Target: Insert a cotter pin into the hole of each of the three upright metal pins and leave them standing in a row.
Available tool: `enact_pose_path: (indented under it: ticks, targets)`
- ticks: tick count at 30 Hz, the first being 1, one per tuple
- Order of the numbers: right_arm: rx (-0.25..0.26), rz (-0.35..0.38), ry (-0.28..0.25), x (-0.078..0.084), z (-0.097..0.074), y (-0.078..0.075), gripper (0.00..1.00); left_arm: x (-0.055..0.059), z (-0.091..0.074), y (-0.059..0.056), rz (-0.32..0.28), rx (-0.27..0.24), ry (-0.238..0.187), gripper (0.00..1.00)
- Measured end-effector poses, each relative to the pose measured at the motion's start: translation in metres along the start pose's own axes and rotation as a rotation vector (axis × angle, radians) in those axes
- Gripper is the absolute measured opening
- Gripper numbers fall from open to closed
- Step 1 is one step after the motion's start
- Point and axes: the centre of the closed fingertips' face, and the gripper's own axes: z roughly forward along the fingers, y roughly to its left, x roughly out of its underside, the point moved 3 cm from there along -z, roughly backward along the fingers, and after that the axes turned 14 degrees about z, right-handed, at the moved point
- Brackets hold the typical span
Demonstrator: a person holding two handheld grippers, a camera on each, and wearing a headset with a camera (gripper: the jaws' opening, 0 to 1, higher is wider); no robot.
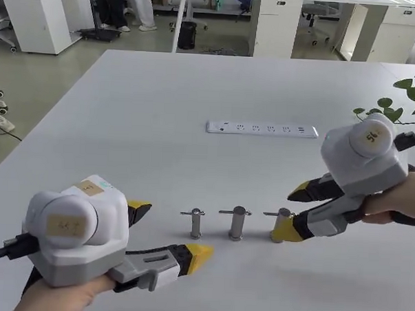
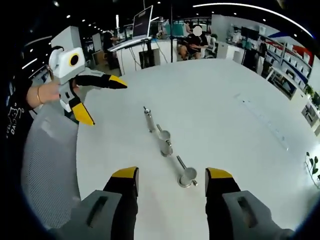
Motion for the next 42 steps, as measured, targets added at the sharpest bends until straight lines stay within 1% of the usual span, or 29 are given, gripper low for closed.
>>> enact_pose_path:
  ticks: [3,5,8,10,12,13,15,18,22,26,29,31,33,35,38,42]
  targets:
    - [0.025,0.066,-0.025,0.004,-0.001,0.002,0.53,0.0,-0.001,0.001,-0.005,-0.006,0.003,0.75]
    - [0.034,0.082,-0.04,0.006,-0.002,0.003,0.56,0.0,-0.002,0.003,-0.01,-0.011,0.004,0.75]
    - [0.063,0.098,-0.07,0.008,-0.005,0.004,0.58,-0.001,-0.004,0.006,-0.024,-0.02,0.001,0.76]
    - [0.071,0.132,-0.099,0.008,-0.008,0.006,0.59,-0.001,-0.005,0.007,-0.033,-0.022,0.001,0.77]
    - [0.082,0.149,-0.136,0.006,-0.01,0.006,0.6,-0.001,-0.006,0.007,-0.036,-0.025,0.004,0.77]
    - [0.097,0.162,-0.154,0.006,-0.011,0.006,0.6,0.0,-0.006,0.008,-0.036,-0.028,0.005,0.77]
    - [0.106,0.172,-0.162,0.007,-0.011,0.007,0.61,0.0,-0.006,0.008,-0.041,-0.032,0.008,0.78]
    - [0.104,0.204,-0.175,0.011,-0.008,0.012,0.63,0.001,-0.006,0.007,-0.056,-0.035,0.01,0.78]
    - [0.108,0.21,-0.181,0.017,-0.006,0.017,0.64,0.001,-0.006,0.006,-0.056,-0.041,0.004,0.81]
    - [0.104,0.231,-0.197,0.021,-0.005,0.019,0.69,0.001,-0.007,0.009,-0.073,-0.058,-0.007,0.86]
    - [0.127,0.221,-0.206,0.024,-0.006,0.018,0.71,0.002,-0.009,0.012,-0.079,-0.073,-0.012,0.92]
    - [0.133,0.219,-0.207,0.025,-0.006,0.019,0.74,0.002,-0.01,0.012,-0.082,-0.076,-0.013,0.94]
    - [0.132,0.231,-0.223,0.025,-0.007,0.019,0.78,0.003,-0.01,0.013,-0.079,-0.076,-0.011,0.94]
    - [0.13,0.258,-0.245,0.024,-0.008,0.02,0.78,0.004,-0.01,0.013,-0.073,-0.077,-0.006,0.96]
    - [0.132,0.274,-0.255,0.025,-0.008,0.02,0.81,0.005,-0.01,0.012,-0.067,-0.074,-0.002,0.99]
    - [0.132,0.272,-0.267,0.026,-0.008,0.021,0.86,0.005,-0.009,0.01,-0.068,-0.063,0.0,0.99]
